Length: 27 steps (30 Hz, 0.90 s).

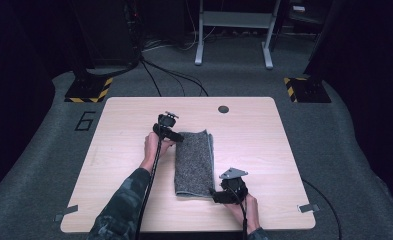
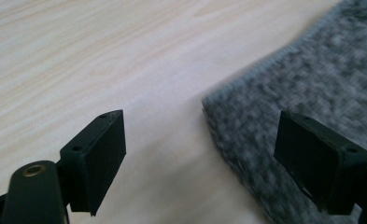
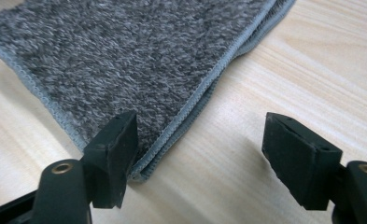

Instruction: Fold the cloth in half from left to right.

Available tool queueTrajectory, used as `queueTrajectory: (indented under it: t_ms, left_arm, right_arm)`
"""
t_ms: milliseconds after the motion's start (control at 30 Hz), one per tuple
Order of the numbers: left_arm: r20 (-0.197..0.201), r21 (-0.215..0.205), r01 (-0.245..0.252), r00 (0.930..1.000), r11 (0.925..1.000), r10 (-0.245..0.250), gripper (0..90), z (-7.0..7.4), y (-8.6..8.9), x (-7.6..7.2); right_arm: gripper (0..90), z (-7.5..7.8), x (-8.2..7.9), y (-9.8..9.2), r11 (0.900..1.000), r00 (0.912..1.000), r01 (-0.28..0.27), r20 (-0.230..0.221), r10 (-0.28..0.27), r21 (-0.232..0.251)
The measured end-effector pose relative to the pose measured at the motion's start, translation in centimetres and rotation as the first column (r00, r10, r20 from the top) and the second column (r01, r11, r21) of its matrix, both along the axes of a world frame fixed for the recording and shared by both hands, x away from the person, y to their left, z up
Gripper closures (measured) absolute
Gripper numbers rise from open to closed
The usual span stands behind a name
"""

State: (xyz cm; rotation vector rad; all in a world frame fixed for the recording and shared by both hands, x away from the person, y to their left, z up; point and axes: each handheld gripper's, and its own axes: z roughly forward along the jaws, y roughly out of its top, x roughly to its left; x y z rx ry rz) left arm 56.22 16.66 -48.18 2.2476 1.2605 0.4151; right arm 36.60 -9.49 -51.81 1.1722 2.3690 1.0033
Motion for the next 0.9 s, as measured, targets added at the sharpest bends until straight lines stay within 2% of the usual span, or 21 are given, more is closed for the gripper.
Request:
queueTrajectory:
  t_ms: [33, 100, 133, 167, 200, 233, 267, 333, 367, 400, 433, 467, 533, 567, 600, 733, 800, 900]
  left_arm:
    - [0.001, -0.022, 0.017, 0.9999, 0.9996, -0.017, 15.7, 0.1, 0.2, -1.4]
    - [0.001, -0.052, 0.043, 0.9991, 0.9977, -0.043, 15.6, -0.1, 0.4, -3.2]
    - [0.001, -0.052, 0.043, 0.9991, 0.9977, -0.043, 15.6, -0.1, 0.4, -3.2]
    - [0.001, -0.046, 0.067, 0.9977, 0.9967, -0.067, 15.4, -0.3, 0.5, -4.4]
    - [-0.003, -0.065, 0.090, 0.9959, 0.9938, -0.090, 15.5, -0.6, 0.7, -6.0]
    - [-0.003, -0.065, 0.090, 0.9959, 0.9938, -0.090, 15.3, -0.6, 0.7, -6.0]
    - [-0.003, -0.088, 0.117, 0.9930, 0.9892, -0.118, 15.2, -1.1, 0.9, -8.0]
    - [0.007, -0.087, 0.132, 0.9912, 0.9874, -0.132, 15.1, -1.3, 0.9, -9.6]
    - [0.007, -0.087, 0.132, 0.9912, 0.9874, -0.132, 15.1, -1.3, 0.9, -9.6]
    - [0.004, -0.101, 0.160, 0.9870, 0.9819, -0.161, 15.1, -1.6, 1.1, -11.4]
    - [0.004, -0.101, 0.160, 0.9870, 0.9819, -0.161, 15.1, -1.6, 1.1, -11.4]
    - [0.011, -0.089, 0.192, 0.9814, 0.9773, -0.192, 15.2, -2.0, 1.0, -13.4]
    - [0.002, -0.066, 0.215, 0.9766, 0.9744, -0.215, 15.2, -2.6, 0.8, -15.0]
    - [0.002, -0.066, 0.215, 0.9766, 0.9744, -0.215, 15.3, -2.6, 0.8, -15.0]
    - [0.019, -0.021, 0.238, 0.9711, 0.9710, -0.238, 15.0, -3.1, 0.6, -16.3]
    - [0.017, -0.018, 0.259, 0.9658, 0.9657, -0.259, 15.3, -3.1, 0.7, -17.2]
    - [0.019, -0.015, 0.279, 0.9602, 0.9602, -0.279, 15.3, -3.1, 1.0, -18.0]
    - [0.017, -0.029, 0.286, 0.9581, 0.9577, -0.286, 15.1, -3.0, 1.3, -18.3]
  right_arm:
    - [25.3, 0.2, -0.2, -0.4, 1.000, 0.9999, -0.014, -0.001, 0.014, 0.012]
    - [24.2, 0.4, -0.2, -0.7, 0.999, 0.9999, -0.012, -0.004, 0.012, 0.033]
    - [24.2, 0.4, -0.2, -0.7, 0.999, 0.9999, -0.012, -0.004, 0.012, 0.033]
    - [23.2, 0.7, 0.0, -1.1, 0.999, 1.0000, -0.007, -0.002, 0.007, 0.048]
    - [22.9, 0.8, 0.1, -1.2, 0.999, 1.0000, -0.003, -0.005, 0.003, 0.050]
    - [22.8, 0.9, 0.2, -1.2, 0.999, 1.0000, 0.002, -0.002, -0.002, 0.050]
    - [22.6, 0.9, 0.4, -1.3, 0.999, 1.0000, 0.006, -0.003, -0.006, 0.052]
    - [22.3, 1.1, 0.8, -1.3, 0.998, 0.9999, 0.011, -0.005, -0.010, 0.056]
    - [22.3, 1.1, 0.8, -1.3, 0.998, 0.9999, 0.011, -0.005, -0.010, 0.056]
    - [22.2, 1.2, 1.2, -1.3, 0.999, 0.9999, 0.013, -0.005, -0.013, 0.053]
    - [22.2, 1.2, 1.2, -1.3, 0.999, 0.9999, 0.013, -0.005, -0.013, 0.053]
    - [22.1, 1.3, 1.7, -1.2, 0.998, 0.9997, 0.024, -0.012, -0.023, 0.061]
    - [22.0, 1.4, 2.2, -1.2, 0.998, 0.9998, 0.018, -0.012, -0.017, 0.059]
    - [22.0, 1.4, 2.4, -1.2, 0.998, 0.9995, 0.022, -0.024, -0.021, 0.063]
    - [21.9, 1.4, 2.7, -1.2, 0.998, 0.9996, 0.016, -0.022, -0.015, 0.061]
    - [21.8, 1.5, 3.4, -1.1, 0.998, 0.9993, 0.019, -0.034, -0.017, 0.061]
    - [21.7, 1.7, 3.8, -1.0, 0.998, 0.9991, 0.022, -0.037, -0.020, 0.063]
    - [21.4, 1.9, 4.2, -1.1, 0.998, 0.9994, 0.020, -0.028, -0.019, 0.062]
